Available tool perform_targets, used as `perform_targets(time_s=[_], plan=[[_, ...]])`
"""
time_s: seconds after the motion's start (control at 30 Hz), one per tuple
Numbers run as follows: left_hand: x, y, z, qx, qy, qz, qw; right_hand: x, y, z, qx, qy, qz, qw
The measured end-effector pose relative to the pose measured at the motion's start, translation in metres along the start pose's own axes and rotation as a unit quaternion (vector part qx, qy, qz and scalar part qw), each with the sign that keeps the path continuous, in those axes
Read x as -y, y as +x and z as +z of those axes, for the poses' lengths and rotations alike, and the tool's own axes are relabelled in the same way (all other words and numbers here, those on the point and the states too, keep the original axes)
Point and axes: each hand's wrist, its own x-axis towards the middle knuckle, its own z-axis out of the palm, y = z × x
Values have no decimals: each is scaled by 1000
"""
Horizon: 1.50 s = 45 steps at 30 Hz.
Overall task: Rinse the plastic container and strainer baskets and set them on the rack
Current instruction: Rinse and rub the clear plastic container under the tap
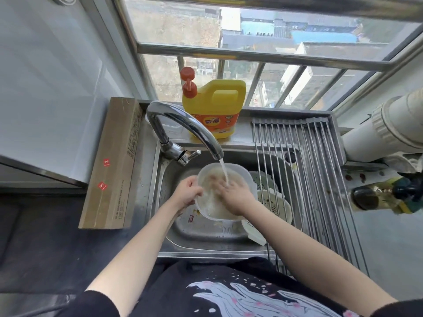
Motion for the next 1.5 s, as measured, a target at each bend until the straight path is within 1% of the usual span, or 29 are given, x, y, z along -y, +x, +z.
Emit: perform_targets(time_s=[0.1, 0.13, 0.2, 0.23, 0.33, 0.37, 0.43, 0.47, 0.53, 0.57, 0.6, 0.67, 0.7, 0.8, 0.83, 0.9, 0.93, 0.97, 1.03, 1.07, 1.1, 1.17, 1.2, 1.23, 1.3, 1.33, 1.43, 1.47, 1.5], plan=[[2, 3, -4, -1, 9, 4, 1000, 11, -5, -1, 55, 8, -66, 996], [2, 3, -4, -3, 11, 3, 1000, 7, -3, -2, 39, 8, -63, 997], [1, 2, -4, -7, 9, 7, 1000, 0, 4, -3, -4, -2, -4, 1000], [1, 2, -4, -10, 11, 7, 1000, 4, 3, -5, 6, -10, 0, 1000], [4, 3, -7, -9, 17, 2, 1000, 15, -1, -7, 62, -47, -83, 994], [6, 4, -9, -10, 17, 0, 1000, 9, 1, -9, 45, -52, -85, 994], [7, 5, -12, -18, 11, 4, 1000, -2, 8, -10, 17, -79, -39, 996], [8, 6, -12, -18, 5, 7, 1000, 0, 8, -10, 36, -81, -37, 995], [9, 6, -12, -11, -3, 9, 1000, 9, 5, -5, 92, -75, -94, 988], [9, 6, -11, -9, -11, 3, 1000, 8, 4, -7, 96, -69, -114, 986], [10, 7, -11, -11, -20, -5, 1000, 3, 7, -10, 71, -67, -111, 989], [9, 8, -10, -15, -36, -11, 999, -3, 13, -13, 21, -50, -35, 998], [7, 9, -9, -15, -41, -10, 999, 2, 13, -13, 31, -32, -11, 999], [9, 12, -8, -14, -43, -13, 999, 15, 8, -12, 103, 20, -69, 992], [11, 12, -8, -13, -45, -16, 999, 7, 9, -17, 91, 3, -73, 993], [12, 12, -7, -13, -50, -11, 999, -9, 15, -22, 27, -45, -21, 998], [12, 13, -6, -14, -55, -8, 998, -9, 16, -20, 39, -77, 4, 996], [10, 13, -4, -14, -60, -9, 998, -3, 14, -16, 83, -95, 3, 992], [8, 11, -3, -12, -63, -20, 998, 8, 7, -11, 160, -58, -44, 984], [7, 9, -4, -11, -65, -22, 998, 2, 7, -13, 154, -35, -71, 985], [7, 7, -4, -11, -70, -24, 997, -7, 9, -19, 120, -44, -75, 989], [10, 8, -4, -18, -76, -18, 997, -16, 13, -27, 37, -90, -27, 995], [11, 10, -4, -21, -81, -16, 996, -14, 14, -24, 34, -87, -4, 996], [10, 11, -3, -23, -89, -18, 996, -5, 12, -22, 57, -55, -7, 997], [11, 13, -2, -21, -97, -24, 995, 6, 8, -16, 113, 25, -62, 991], [11, 13, -2, -18, -96, -25, 995, 2, 6, -19, 112, 52, -68, 990], [12, 12, 1, -18, -97, -23, 995, -16, 11, -36, 10, 44, 27, 999], [12, 13, 2, -22, -103, -23, 994, -11, 8, -35, 4, 42, 25, 999], [12, 15, 2, -24, -108, -22, 994, -1, 5, -31, 26, 28, -19, 999]])
